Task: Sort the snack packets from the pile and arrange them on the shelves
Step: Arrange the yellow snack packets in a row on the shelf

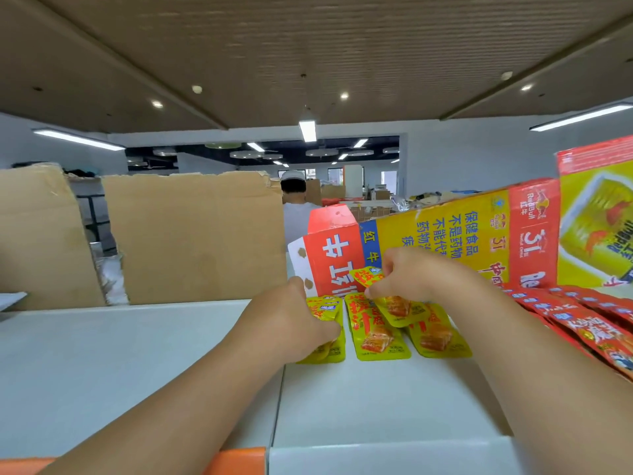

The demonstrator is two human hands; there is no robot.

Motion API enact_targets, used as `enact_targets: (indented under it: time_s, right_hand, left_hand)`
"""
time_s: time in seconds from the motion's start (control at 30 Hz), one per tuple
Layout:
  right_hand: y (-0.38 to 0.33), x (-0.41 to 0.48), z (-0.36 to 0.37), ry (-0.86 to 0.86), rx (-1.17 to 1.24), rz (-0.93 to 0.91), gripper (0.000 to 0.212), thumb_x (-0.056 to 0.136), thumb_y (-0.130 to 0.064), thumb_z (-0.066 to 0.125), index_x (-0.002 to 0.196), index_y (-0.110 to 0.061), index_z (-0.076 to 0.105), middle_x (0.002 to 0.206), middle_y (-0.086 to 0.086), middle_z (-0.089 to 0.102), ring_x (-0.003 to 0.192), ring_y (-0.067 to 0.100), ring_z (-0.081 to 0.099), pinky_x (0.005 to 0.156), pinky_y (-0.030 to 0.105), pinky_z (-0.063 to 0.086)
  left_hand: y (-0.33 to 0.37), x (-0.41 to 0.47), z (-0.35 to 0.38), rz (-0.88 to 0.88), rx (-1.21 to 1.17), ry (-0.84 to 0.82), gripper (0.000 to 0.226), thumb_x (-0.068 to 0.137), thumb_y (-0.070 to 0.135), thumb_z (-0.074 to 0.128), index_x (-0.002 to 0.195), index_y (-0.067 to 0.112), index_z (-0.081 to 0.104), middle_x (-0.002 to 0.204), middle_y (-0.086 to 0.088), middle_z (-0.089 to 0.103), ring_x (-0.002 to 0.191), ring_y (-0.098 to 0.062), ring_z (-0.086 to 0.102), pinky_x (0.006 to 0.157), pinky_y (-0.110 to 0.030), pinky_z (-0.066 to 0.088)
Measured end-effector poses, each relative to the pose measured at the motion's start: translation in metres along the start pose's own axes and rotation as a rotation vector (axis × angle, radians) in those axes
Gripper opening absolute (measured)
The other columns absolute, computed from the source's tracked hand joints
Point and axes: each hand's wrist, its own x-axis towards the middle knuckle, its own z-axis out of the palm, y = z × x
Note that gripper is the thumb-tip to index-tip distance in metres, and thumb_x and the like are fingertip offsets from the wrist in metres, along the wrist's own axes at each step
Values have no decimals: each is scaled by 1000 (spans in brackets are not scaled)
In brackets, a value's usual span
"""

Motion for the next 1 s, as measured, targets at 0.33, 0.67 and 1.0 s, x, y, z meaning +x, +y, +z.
enact_targets:
  time_s: [0.33, 0.67, 1.0]
  right_hand:
    - [-10, -11, 8, -80, -144, 16, 75, 80, -67, 69, 135, -20, 49, 126, 2, 56, 103, 24, 52, 84, 36, 48]
    - [-19, -21, 11, -163, -237, 40, 78, 81, -67, 67, 137, -18, 46, 87, -2, 49, 83, 22, 54, 74, 33, 50]
    - [-29, -27, 16, -176, -287, 33, 84, 83, -67, 65, 145, -16, 40, 81, -3, 43, 81, 22, 52, 71, 31, 46]
  left_hand:
    - [6, -3, 7, -8, 36, -6, 72, 67, 63, 74, 128, 31, 52, 98, 10, 62, 90, -14, 63, 66, -27, 47]
    - [10, -7, 5, 2, 53, -28, 73, 70, 69, 74, 128, 30, 51, 95, 11, 56, 92, -15, 61, 65, -29, 43]
    - [8, -7, 3, 23, 35, -39, 55, 75, 66, 73, 113, 34, 50, 85, 14, 51, 89, -15, 61, 68, -27, 43]
